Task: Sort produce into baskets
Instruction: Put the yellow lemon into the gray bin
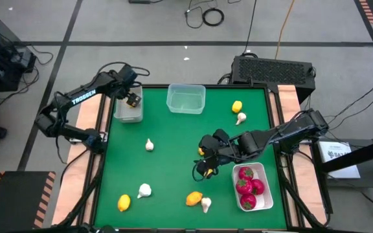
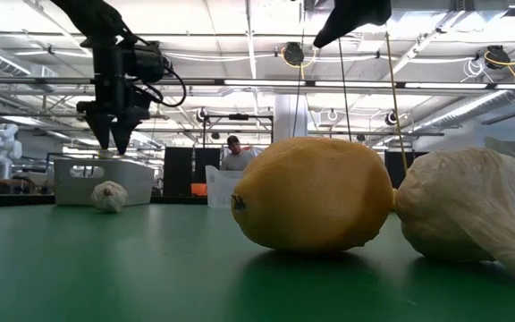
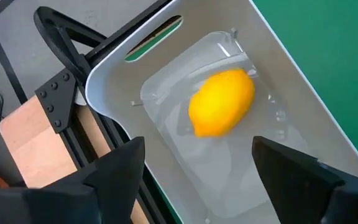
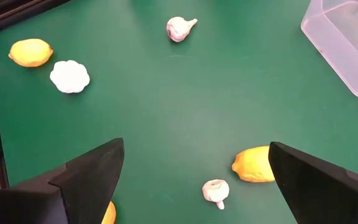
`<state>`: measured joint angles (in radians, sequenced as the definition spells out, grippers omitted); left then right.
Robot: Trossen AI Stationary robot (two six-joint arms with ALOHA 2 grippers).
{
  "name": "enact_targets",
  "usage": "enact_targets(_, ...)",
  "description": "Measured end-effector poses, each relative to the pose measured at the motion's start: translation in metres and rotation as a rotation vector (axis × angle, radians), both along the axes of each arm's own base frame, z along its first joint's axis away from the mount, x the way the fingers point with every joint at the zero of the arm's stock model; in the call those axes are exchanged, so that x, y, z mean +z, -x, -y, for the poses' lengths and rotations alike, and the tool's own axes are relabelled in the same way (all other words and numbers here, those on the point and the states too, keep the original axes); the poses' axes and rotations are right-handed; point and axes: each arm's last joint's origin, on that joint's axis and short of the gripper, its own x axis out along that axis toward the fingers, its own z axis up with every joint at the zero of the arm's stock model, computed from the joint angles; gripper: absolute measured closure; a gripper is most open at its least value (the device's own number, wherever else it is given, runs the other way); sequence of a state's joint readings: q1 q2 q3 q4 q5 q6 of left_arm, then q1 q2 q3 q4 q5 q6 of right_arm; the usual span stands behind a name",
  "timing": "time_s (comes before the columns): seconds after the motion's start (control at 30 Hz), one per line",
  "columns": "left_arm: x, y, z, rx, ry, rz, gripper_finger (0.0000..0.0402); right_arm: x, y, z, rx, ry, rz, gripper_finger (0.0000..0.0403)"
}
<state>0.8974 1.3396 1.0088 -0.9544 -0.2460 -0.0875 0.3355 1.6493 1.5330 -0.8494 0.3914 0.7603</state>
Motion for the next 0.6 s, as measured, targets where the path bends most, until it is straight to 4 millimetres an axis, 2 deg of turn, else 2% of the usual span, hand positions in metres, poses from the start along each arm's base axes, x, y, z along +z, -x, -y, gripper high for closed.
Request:
enact_targets(0.2, -0.001, 0.001, 0.004, -0.037, 0.064, 0.009, 0.0097, -0.001, 0.001, 0.001, 0.013, 0.016, -0.015, 0.0014)
enact_targets(0.43, -0.002, 0.000, 0.013, -0.083, 0.230, 0.138, 0.0099, -0.003, 0.003, 0.004, 0.007, 0.030, -0.056, 0.0014)
enact_targets(0.6, 0.011, 0.002, 0.025, -0.112, 0.226, 0.203, 0.0106, -0.004, 0.004, 0.009, -0.004, 0.036, -0.074, 0.0014)
